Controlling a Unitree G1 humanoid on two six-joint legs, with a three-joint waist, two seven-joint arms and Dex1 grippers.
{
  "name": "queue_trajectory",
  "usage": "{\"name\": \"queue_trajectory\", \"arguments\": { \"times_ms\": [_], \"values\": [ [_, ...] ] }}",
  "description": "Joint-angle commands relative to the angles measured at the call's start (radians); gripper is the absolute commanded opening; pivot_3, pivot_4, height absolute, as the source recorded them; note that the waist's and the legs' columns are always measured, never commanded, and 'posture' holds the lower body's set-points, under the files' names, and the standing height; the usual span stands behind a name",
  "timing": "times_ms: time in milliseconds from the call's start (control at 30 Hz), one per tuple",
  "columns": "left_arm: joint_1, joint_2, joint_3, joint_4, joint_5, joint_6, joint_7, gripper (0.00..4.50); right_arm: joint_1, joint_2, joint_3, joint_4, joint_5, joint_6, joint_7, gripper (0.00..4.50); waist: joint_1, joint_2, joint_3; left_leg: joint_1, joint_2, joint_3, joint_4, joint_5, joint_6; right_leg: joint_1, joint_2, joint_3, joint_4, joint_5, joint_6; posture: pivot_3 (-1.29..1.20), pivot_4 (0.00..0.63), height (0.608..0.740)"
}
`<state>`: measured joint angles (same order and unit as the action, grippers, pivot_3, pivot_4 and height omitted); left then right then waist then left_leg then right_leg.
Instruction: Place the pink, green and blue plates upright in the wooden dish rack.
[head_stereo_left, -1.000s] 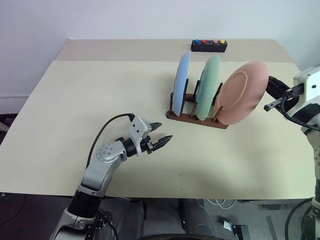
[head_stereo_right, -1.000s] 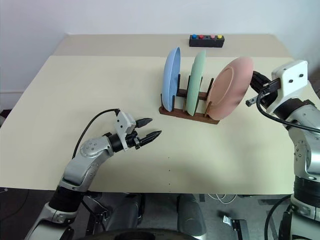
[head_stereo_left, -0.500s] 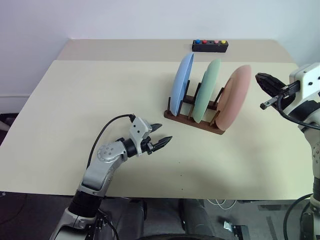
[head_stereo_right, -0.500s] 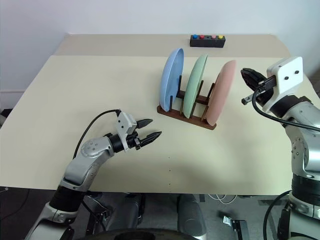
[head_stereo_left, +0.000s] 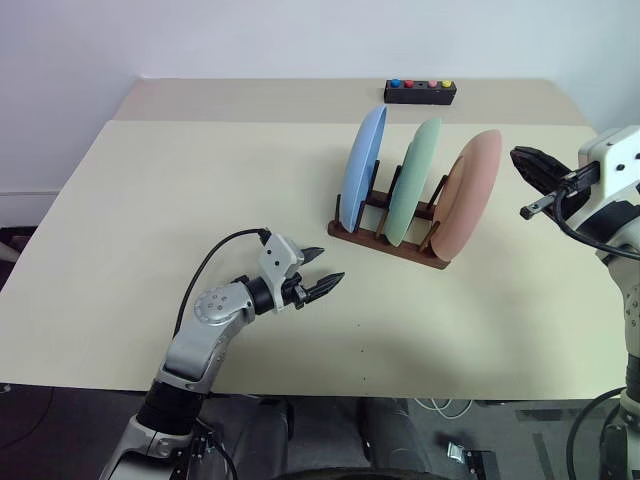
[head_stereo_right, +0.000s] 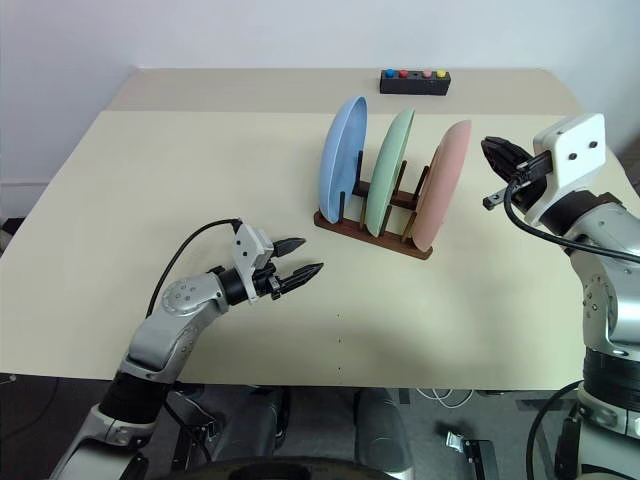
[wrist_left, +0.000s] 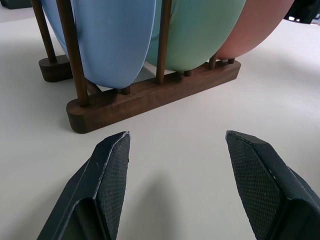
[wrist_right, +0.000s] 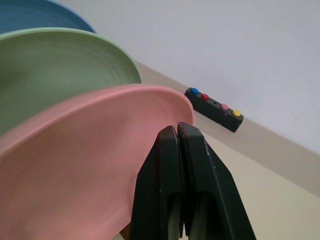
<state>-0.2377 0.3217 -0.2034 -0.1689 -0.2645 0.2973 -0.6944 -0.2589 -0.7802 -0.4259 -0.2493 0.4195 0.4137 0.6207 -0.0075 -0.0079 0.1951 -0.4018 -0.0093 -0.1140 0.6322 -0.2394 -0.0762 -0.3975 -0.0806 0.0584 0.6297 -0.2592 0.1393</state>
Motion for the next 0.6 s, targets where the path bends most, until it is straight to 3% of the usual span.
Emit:
{"name": "queue_trajectory", "arguments": {
  "times_ms": [33,200,333,600],
  "values": [
    [0.003,0.052,0.058,-0.015,0.000,-0.017,-0.013,3.13,0.143,-0.057,-0.181,0.054,0.025,-0.057,0.114,0.02,0.011,0.000,0.000,-0.001,0.000,0.000,0.000,0.000,0.000,0.000,0.000,-0.001,0.000,0.000,0.000,0.00,0.150,0.734],
    [0.018,0.112,0.117,0.023,-0.002,-0.036,-0.019,3.13,0.277,-0.039,-0.248,0.095,0.077,-0.080,0.210,0.02,-0.003,0.001,0.000,0.001,0.000,0.001,0.000,0.000,0.000,0.000,0.000,0.000,0.000,0.000,0.000,0.00,0.150,0.734],
    [0.024,0.135,0.140,0.046,0.003,-0.052,-0.025,3.13,0.329,-0.024,-0.249,0.094,0.104,-0.077,0.246,0.02,-0.013,0.001,0.000,0.010,0.000,0.002,-0.001,0.000,0.001,0.007,0.000,0.001,0.000,-0.002,-0.004,0.00,0.150,0.734],
    [0.054,0.189,0.219,0.088,-0.002,-0.084,-0.022,3.13,0.404,-0.001,-0.220,0.132,0.106,-0.096,0.294,0.02,-0.009,0.000,0.000,0.010,0.001,0.002,-0.001,0.000,0.001,0.008,0.000,0.001,0.000,-0.003,-0.005,0.00,0.150,0.734]
  ]
}}
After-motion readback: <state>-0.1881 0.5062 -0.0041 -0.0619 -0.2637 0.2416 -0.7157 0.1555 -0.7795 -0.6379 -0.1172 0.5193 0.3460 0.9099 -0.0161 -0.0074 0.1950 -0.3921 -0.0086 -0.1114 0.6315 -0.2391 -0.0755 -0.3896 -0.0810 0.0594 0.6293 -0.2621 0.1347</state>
